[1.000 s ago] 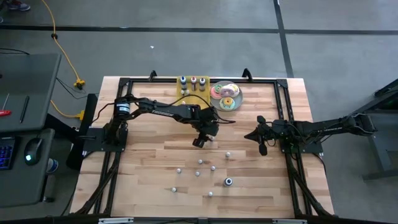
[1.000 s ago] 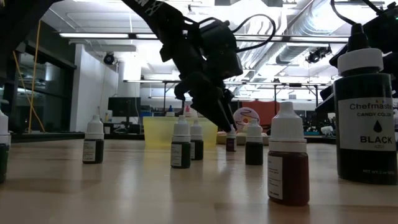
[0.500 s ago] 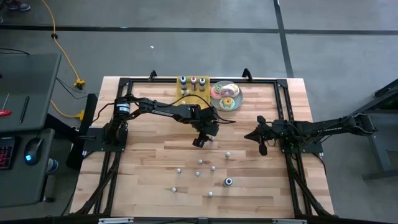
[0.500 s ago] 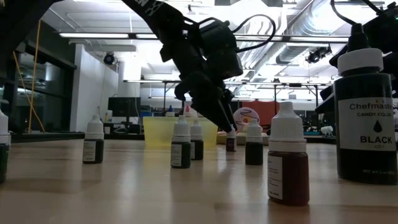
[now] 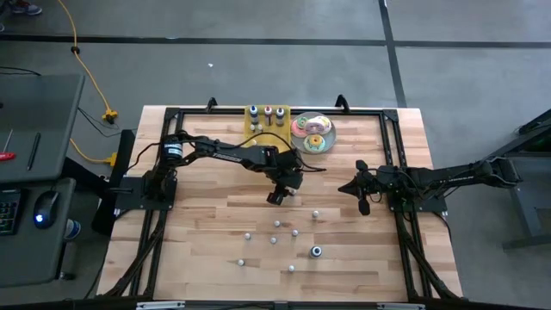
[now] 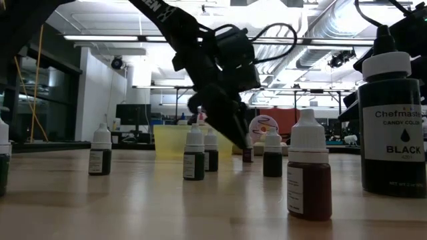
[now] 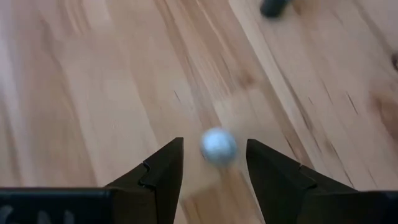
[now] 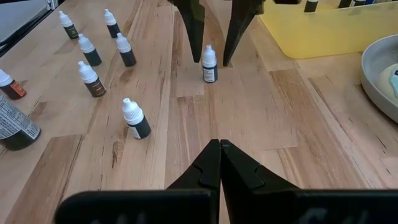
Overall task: Pick & Place food coloring
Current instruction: Put the small black food coloring bottle into the bin
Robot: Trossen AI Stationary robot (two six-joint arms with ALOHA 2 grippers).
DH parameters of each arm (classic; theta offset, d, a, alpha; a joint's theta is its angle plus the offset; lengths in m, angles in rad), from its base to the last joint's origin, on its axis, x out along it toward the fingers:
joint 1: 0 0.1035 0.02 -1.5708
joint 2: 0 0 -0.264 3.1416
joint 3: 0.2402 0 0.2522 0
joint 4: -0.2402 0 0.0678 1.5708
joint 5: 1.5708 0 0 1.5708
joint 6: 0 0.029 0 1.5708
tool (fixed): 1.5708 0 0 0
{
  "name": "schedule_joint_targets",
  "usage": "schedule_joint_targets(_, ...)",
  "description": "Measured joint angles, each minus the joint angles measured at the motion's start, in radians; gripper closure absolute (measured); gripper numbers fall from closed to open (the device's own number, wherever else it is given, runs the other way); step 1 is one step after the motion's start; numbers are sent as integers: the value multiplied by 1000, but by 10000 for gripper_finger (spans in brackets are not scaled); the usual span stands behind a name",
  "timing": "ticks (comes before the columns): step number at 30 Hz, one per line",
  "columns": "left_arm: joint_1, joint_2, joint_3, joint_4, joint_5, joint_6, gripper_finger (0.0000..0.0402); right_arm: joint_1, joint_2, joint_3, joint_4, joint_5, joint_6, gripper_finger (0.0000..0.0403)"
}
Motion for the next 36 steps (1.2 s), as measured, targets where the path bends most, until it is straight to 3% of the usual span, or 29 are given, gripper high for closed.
schedule_joint_targets(25,0,-1,1,10,7,-29,233,0,0,0,2,0,0,402)
schedule_joint_targets(29,0,-5,2,17,7,-29,258,0,0,0,2,0,0,402)
schedule_joint_targets(36,0,-5,2,-4,13,-28,341,0,0,0,2,0,0,402)
